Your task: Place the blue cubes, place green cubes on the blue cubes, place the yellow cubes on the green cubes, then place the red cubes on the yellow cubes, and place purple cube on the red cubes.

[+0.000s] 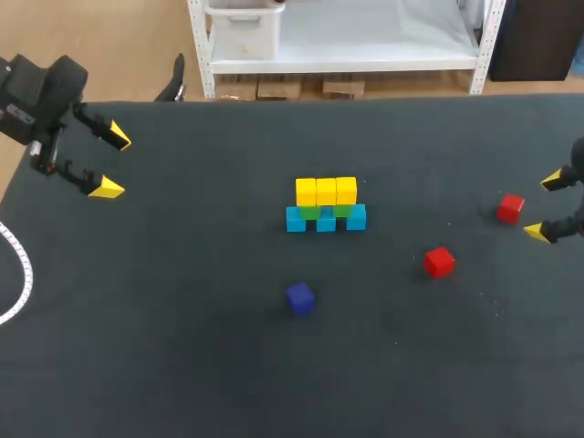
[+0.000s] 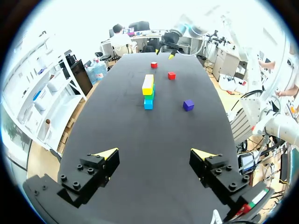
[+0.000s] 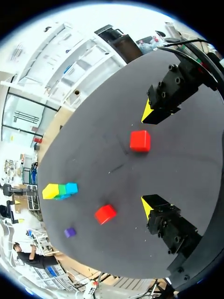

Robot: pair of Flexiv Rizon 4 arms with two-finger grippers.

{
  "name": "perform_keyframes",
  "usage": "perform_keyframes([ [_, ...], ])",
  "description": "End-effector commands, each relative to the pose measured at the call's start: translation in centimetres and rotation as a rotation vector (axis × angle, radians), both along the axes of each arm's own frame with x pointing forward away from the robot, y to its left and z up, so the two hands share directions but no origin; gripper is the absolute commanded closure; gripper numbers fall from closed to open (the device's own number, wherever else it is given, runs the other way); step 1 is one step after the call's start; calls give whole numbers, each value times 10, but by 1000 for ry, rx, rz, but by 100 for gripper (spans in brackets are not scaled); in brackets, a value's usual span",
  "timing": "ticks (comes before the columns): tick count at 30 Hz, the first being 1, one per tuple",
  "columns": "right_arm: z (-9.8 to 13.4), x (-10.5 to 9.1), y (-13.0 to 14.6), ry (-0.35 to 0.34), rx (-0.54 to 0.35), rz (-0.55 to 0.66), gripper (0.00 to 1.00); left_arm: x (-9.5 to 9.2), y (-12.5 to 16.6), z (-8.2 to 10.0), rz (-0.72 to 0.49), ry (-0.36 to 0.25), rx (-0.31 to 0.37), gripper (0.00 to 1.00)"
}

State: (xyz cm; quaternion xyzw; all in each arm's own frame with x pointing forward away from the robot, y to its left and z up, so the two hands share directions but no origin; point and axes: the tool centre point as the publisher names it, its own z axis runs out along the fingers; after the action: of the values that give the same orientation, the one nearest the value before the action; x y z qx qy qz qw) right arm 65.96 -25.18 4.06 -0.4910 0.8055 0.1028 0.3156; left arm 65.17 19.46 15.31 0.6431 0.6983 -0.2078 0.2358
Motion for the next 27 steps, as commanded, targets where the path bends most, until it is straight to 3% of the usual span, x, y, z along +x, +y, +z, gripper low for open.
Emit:
perform_keyframes([
  [1,-13,23,-5,22,28,33,0,0,1,-1,-2,-3,-3,0],
  [12,-25,49,-7,33,34,54,0,0,1,-1,-2,-3,-3,0],
  [24,-38,47,9,66,53,24,0,0,1,-1,-2,-3,-3,0],
  [25,-39,47,10,68,51,23,6,0,1,-1,-2,-3,-3,0],
  [26,-40,47,11,70,50,22,22,0,1,-1,-2,-3,-3,0],
  [27,-41,46,11,76,47,20,50,0,1,-1,-2,-3,-3,0],
])
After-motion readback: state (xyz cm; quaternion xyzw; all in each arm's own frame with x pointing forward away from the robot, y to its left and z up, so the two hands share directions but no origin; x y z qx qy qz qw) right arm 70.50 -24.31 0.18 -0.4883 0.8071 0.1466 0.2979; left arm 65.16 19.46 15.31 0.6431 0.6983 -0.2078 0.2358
